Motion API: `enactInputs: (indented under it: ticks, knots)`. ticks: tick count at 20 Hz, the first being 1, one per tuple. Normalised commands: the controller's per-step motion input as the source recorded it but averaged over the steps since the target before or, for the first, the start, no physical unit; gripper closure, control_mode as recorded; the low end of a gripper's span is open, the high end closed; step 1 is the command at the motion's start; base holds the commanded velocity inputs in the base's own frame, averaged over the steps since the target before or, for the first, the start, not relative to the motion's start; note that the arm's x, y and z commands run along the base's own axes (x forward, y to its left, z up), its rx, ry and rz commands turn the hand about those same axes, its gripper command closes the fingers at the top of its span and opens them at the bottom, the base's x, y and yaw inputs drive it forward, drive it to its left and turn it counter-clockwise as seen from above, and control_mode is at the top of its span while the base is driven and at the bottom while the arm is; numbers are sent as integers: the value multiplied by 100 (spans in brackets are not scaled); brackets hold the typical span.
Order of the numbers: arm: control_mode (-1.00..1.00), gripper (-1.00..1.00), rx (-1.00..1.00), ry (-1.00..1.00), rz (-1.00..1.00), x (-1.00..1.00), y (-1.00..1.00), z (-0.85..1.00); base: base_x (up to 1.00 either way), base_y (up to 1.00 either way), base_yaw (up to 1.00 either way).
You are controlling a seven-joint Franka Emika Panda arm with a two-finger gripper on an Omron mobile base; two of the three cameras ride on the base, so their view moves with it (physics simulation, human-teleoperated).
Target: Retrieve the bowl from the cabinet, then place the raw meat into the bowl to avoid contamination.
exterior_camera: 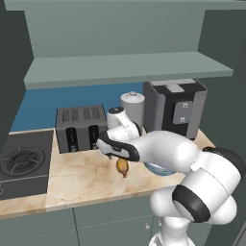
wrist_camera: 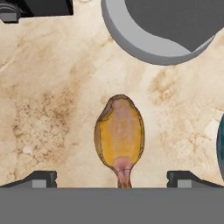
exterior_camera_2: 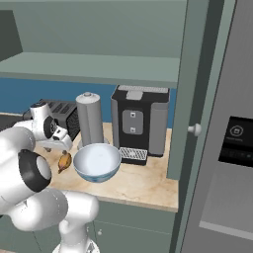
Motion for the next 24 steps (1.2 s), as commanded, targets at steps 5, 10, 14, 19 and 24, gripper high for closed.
enactInputs:
  ticks: [5,10,14,19,24]
  knots:
    - [-100,-100,0,4,-1,0,-5,-7,0,0,0]
    - [-100,-100,0,5,-4,0,-9,-14,0,0,0]
    - [-100,-100,0,5,-6,0,-14,-20,0,0,0]
    - [-100,-100,0,4,-5,0,-9,-20,0,0,0]
    - [-100,-100,0,0,-3,0,0,-10,0,0,0]
